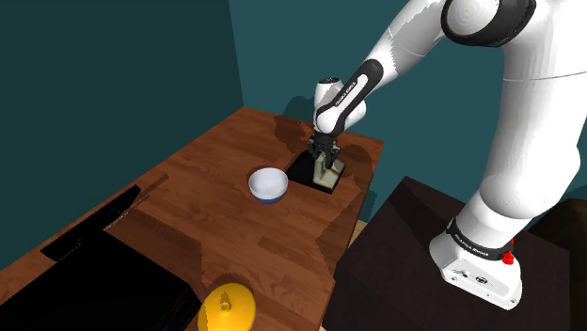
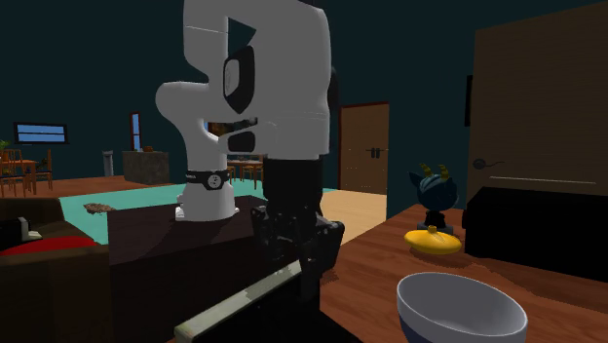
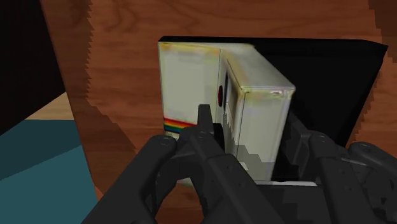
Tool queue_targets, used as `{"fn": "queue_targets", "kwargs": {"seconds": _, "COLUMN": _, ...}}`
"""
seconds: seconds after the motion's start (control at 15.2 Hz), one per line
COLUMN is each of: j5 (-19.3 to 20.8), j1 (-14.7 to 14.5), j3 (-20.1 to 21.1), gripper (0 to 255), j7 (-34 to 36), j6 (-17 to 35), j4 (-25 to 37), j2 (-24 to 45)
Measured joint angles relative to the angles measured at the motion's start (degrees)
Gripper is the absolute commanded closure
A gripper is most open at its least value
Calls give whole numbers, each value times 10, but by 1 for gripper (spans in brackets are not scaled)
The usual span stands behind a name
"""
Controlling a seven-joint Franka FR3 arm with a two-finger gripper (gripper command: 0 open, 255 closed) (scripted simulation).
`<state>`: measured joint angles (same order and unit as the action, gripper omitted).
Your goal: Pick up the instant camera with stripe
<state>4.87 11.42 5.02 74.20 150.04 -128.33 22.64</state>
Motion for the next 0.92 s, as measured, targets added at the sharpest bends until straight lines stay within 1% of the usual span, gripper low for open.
{"fn": "queue_targets", "kwargs": {"seconds": 0.92, "j5": -18, "j1": 6, "j3": 10, "gripper": 255, "j7": -13, "j6": -89, "j4": 2, "j2": -85}}
